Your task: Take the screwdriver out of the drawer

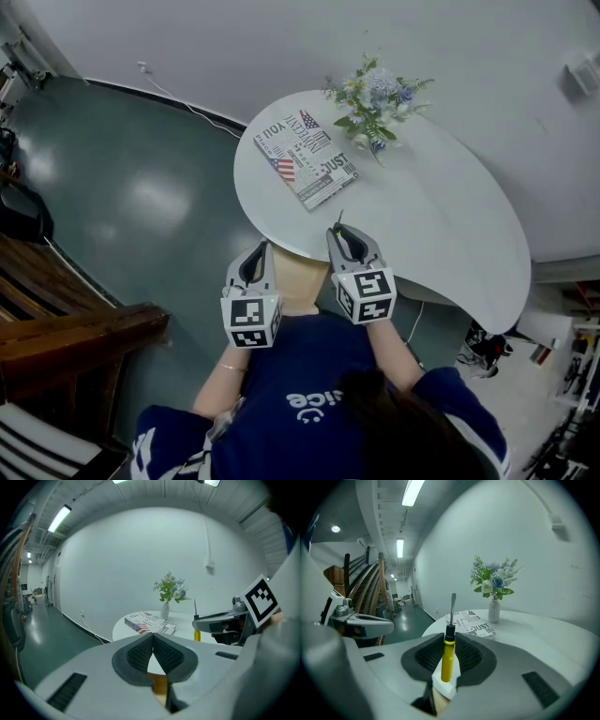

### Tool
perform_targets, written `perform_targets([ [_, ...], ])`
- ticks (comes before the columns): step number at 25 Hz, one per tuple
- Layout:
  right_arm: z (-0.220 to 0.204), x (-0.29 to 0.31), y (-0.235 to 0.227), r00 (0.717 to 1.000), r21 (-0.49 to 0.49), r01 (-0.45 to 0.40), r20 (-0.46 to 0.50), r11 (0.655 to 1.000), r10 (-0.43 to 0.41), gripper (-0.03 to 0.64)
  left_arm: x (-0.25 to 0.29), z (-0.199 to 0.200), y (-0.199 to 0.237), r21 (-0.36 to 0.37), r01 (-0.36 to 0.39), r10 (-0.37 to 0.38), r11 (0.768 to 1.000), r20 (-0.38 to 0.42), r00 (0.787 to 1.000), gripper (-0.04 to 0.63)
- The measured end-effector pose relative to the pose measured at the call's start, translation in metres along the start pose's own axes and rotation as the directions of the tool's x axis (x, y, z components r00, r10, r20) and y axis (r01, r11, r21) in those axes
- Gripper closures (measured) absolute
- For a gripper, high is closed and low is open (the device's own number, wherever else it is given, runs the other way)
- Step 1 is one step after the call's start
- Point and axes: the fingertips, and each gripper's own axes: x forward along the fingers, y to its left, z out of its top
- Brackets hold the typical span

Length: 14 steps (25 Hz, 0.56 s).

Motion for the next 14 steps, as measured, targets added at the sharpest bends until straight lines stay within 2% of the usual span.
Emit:
perform_targets([
  [14, -0.0070, -0.0010, 0.0048, 1.000, -0.012, 0.007, -0.008, 1.000, -0.007, 0.538, -0.0009, -0.0039, 0.0067, 0.002, -0.010, 0.010, 1.000, 0.000, 1.000, 0.591],
])
